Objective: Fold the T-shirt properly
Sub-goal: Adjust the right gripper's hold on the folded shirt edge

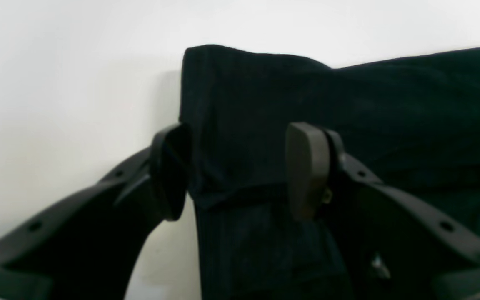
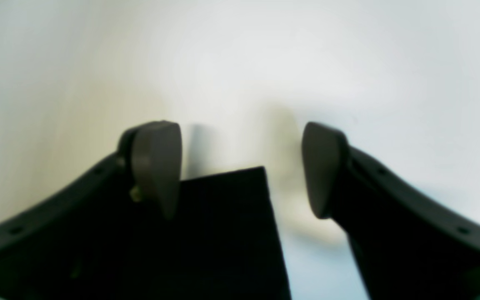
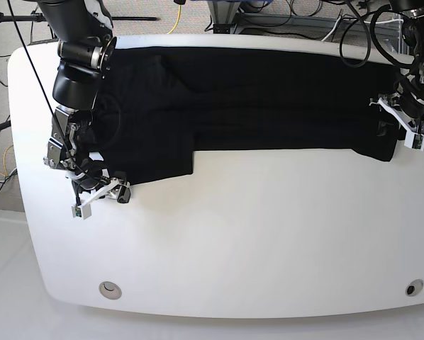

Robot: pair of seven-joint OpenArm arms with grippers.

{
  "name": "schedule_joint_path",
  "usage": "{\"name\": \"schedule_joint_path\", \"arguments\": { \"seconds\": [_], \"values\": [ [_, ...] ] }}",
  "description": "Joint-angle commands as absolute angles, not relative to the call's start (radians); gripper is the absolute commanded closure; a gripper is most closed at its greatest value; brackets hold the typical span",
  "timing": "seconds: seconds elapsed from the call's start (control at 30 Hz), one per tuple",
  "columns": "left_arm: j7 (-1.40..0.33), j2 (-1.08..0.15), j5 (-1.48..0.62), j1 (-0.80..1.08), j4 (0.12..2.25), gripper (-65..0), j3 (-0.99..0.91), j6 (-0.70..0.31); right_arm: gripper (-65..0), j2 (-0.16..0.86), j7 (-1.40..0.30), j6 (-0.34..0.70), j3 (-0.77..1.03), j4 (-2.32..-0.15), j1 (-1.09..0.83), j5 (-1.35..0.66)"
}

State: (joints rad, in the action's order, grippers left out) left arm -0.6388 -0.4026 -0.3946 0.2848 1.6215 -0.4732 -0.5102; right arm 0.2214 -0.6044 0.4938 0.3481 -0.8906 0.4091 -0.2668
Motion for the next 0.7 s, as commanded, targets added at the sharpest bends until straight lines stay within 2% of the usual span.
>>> {"name": "schedule_joint_path", "arguments": {
  "seconds": [0.0,0.37,0.67],
  "values": [
    [-0.617,-0.421,-0.408,0.277,1.642,-33.5,-0.485,-0.511,-36.7,0.229,-0.636,0.508,0.349,-0.884,0.42,-0.259],
    [-0.618,-0.422,-0.405,0.277,1.64,-33.5,-0.482,-0.51,-39.6,0.234,-0.619,0.49,0.34,-0.877,0.412,-0.263],
    [-0.616,-0.423,-0.404,0.276,1.64,-33.9,-0.481,-0.513,-28.5,0.181,-0.651,0.488,0.337,-1.013,0.346,-0.264]
  ]
}}
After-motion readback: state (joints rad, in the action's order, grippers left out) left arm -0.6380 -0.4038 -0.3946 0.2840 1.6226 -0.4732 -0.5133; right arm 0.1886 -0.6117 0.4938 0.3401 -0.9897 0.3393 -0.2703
